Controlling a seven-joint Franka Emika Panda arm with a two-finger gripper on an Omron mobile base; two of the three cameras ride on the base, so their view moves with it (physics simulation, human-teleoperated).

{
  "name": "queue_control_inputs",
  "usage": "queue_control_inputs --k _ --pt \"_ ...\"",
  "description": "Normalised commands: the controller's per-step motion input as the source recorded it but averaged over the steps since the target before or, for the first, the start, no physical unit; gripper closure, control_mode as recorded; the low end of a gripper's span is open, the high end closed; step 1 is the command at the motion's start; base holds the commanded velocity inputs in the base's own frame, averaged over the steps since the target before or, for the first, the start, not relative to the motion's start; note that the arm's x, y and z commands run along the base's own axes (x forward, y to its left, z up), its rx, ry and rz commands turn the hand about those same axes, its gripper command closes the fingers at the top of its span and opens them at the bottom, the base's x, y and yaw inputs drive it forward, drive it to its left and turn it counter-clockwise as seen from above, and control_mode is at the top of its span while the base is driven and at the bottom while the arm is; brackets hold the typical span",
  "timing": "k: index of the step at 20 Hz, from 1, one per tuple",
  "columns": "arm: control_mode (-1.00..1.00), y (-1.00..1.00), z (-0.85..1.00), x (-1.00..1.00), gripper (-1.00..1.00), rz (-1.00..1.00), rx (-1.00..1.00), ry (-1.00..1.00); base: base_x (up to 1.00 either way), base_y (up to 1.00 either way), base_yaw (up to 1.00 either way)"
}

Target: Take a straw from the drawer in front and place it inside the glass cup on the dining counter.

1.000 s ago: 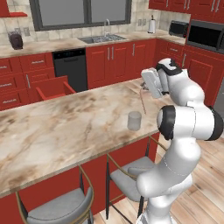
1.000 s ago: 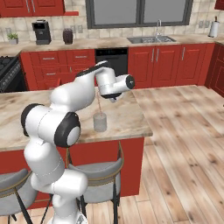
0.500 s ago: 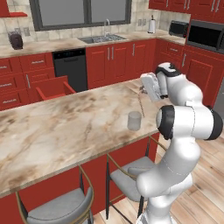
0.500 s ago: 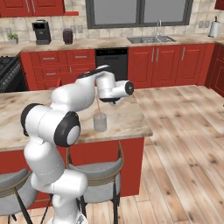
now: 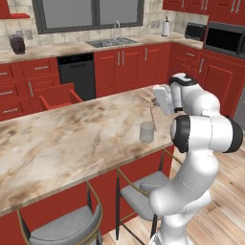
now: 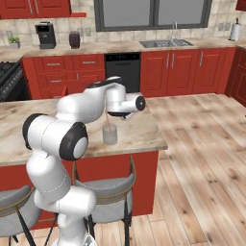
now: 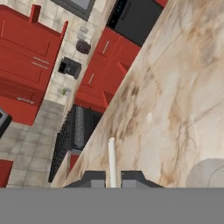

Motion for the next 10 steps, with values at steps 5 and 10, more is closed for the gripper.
queue_control_inputs --k 5,10 --pt "-1.00 0.00 0.04 0.10 1.00 0.00 0.01 -0.01 0.00 0.00 0.00" --pt "-1.00 0.10 0.28 0.22 1.00 -0.03 0.01 0.00 0.00 0.00 0.00"
